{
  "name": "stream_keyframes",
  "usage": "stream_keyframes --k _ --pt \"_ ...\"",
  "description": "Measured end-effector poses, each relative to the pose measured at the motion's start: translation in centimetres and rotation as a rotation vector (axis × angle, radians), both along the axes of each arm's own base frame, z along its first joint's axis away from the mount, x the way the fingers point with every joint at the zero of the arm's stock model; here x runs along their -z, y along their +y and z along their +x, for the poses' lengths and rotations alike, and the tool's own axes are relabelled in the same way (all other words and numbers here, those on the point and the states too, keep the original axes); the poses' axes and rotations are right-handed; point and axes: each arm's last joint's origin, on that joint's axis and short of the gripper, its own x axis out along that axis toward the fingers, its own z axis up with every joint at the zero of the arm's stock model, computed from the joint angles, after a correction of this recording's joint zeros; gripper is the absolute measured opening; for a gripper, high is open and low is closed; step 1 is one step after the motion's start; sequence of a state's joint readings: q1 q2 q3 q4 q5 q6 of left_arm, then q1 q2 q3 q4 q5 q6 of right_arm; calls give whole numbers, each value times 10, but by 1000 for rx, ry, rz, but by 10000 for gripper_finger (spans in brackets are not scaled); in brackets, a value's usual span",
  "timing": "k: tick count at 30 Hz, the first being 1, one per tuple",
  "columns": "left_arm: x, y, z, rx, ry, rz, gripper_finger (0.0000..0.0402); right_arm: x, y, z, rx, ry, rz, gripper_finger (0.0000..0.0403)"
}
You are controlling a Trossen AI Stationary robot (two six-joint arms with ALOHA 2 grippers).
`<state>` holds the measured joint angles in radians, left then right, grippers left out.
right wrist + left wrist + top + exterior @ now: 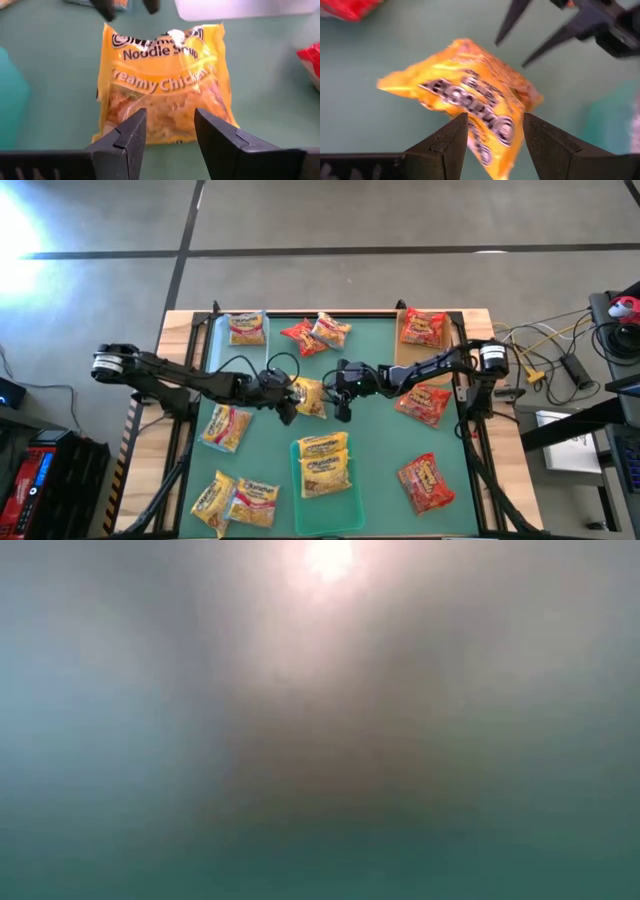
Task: Sort Maruchan noodles
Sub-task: Put the top yellow noodle pack into the green bin
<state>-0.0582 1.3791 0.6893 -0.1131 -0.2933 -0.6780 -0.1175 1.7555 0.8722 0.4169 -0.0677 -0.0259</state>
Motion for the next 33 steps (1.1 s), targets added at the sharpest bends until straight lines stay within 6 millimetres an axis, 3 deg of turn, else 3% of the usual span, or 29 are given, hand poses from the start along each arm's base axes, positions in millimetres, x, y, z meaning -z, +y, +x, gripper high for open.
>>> stream_keyframes --k 9,20,26,33 --pt "1 1 0 -1 6 54 174 13 -1 5 1 -12 -16 155" --pt "-3 1 3 -50 -51 -18 174 12 0 6 5 -32 -7 155" --pt "-2 -5 2 32 -30 -80 174 9 1 8 1 -68 -9 155" --pt "8 -2 -9 -111 83 -56 174 20 0 9 2 -32 -9 155"
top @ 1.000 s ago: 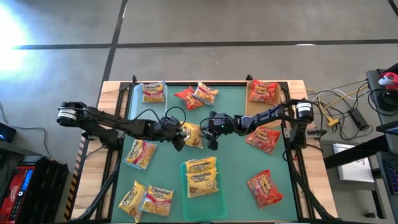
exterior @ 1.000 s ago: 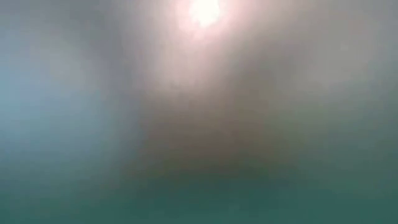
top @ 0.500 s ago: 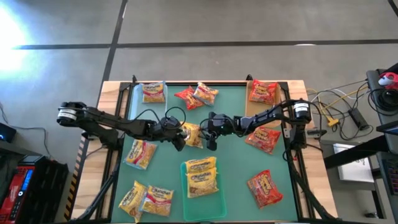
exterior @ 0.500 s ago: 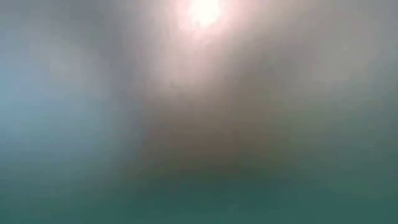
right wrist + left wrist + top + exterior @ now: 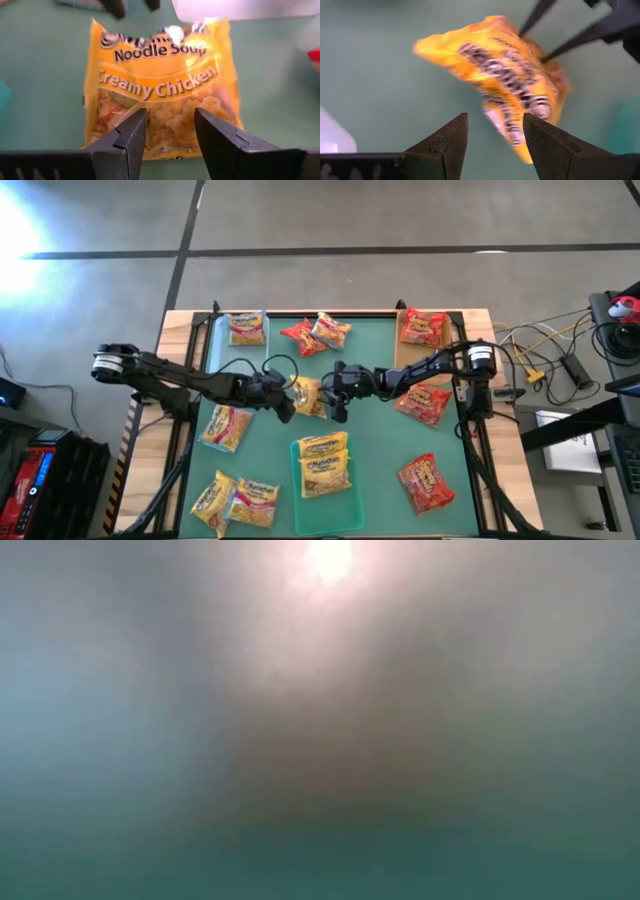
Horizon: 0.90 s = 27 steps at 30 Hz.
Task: Sort Maruchan noodles
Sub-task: Put the top yellow noodle pack into the green bin
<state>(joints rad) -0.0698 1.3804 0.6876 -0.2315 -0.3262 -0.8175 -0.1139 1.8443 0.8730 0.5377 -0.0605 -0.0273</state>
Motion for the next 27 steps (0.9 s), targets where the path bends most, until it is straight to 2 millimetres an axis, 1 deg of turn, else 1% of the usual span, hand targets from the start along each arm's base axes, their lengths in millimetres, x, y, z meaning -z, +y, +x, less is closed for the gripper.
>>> stream_keyframes --k 5,14,20,27 --pt "3 0 2 -19 -85 10 174 10 -1 2 1 8 1 155" --pt "32 6 -4 -79 -215 -28 174 18 -4 3 2 16 -2 155" --pt "39 10 0 -107 -353 -26 174 24 -5 3 9 35 7 155" --pt "42 9 8 -105 -317 -52 174 22 -5 4 3 33 -3 155"
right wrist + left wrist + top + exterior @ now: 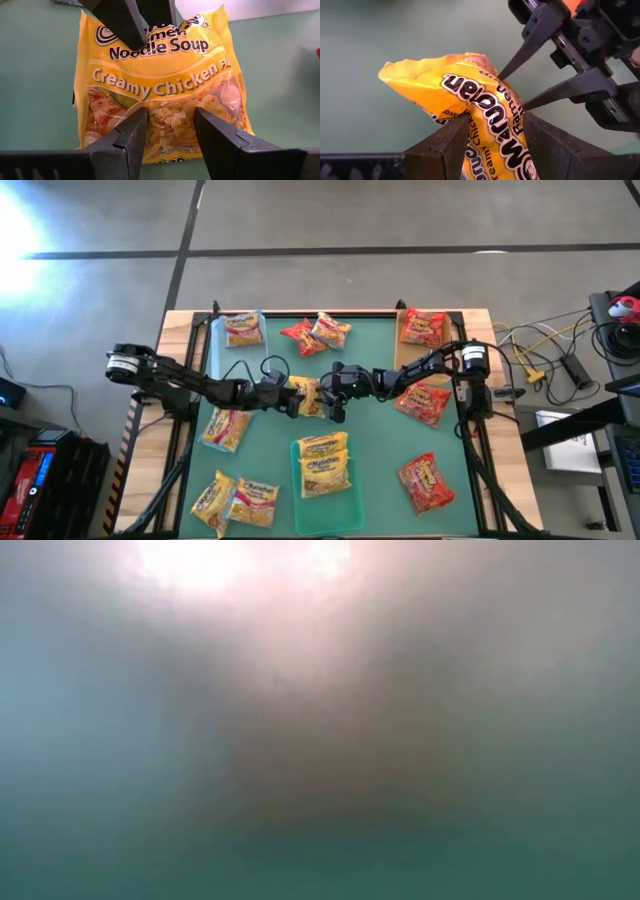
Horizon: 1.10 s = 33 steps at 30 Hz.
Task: Sort Maruchan noodles
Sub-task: Put the top yellow noodle pack into the green bin
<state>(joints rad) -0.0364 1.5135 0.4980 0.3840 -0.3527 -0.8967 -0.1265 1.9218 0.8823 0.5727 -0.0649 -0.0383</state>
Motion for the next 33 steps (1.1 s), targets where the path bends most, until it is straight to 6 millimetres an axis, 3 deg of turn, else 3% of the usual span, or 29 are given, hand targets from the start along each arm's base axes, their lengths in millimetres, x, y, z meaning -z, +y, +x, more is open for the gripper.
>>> stream_keyframes --k 11,17,27,33 --pt "-14 -3 12 15 43 -52 204 1 0 -1 -21 12 5 155" --pt "-33 -14 30 38 58 -124 228 4 1 -2 -29 25 1 155" --pt "-27 -21 39 -44 224 -98 231 4 1 -2 -80 30 -5 155" --pt "-53 -23 46 -18 275 -65 231 7 2 -3 -94 46 -4 155"
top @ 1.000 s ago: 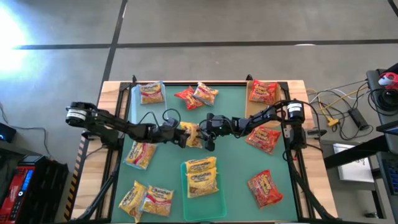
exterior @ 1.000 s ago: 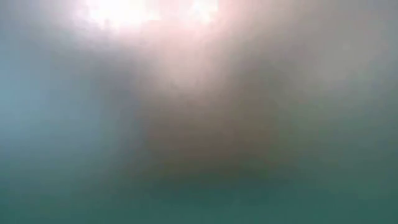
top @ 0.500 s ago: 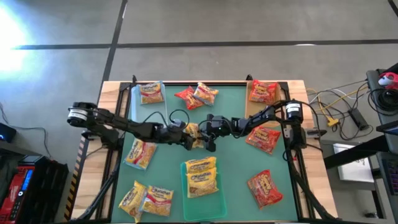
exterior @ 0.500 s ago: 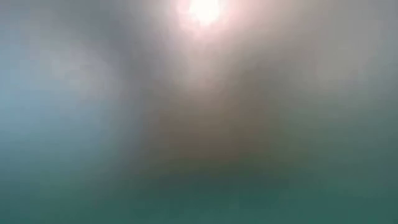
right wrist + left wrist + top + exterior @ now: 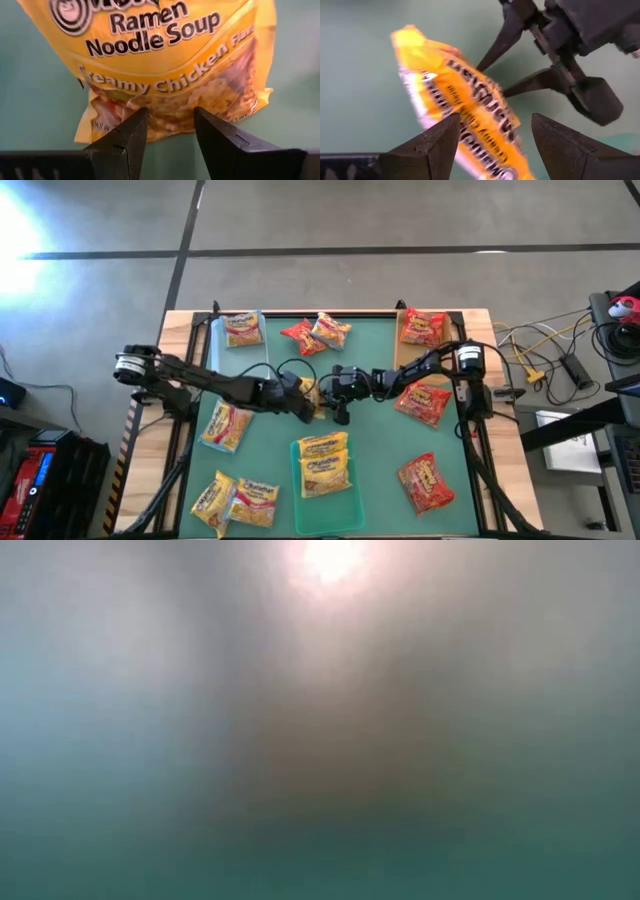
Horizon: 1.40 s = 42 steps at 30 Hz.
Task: Sort Maruchan noodles
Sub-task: Put the top yellow noodle pack into the green bin
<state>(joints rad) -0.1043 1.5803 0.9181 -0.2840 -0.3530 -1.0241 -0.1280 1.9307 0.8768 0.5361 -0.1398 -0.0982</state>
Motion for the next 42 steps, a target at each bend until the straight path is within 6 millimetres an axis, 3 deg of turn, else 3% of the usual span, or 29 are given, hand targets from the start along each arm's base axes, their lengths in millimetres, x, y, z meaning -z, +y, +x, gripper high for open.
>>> stream_keyframes --k 3,10,26,33,42 --pt "-7 -4 -3 -49 90 41 231 4 0 1 -4 -1 -1 155" --pt "-6 -19 -6 -190 3 39 231 16 0 3 -8 -3 5 155" --pt "29 -17 -16 -294 -186 -77 231 13 1 4 -21 -39 32 155" --pt "39 -17 -12 -300 -221 -87 231 12 1 5 -30 -46 35 155" --pt "43 -16 14 -246 -144 -16 231 12 1 5 -36 -53 38 155"
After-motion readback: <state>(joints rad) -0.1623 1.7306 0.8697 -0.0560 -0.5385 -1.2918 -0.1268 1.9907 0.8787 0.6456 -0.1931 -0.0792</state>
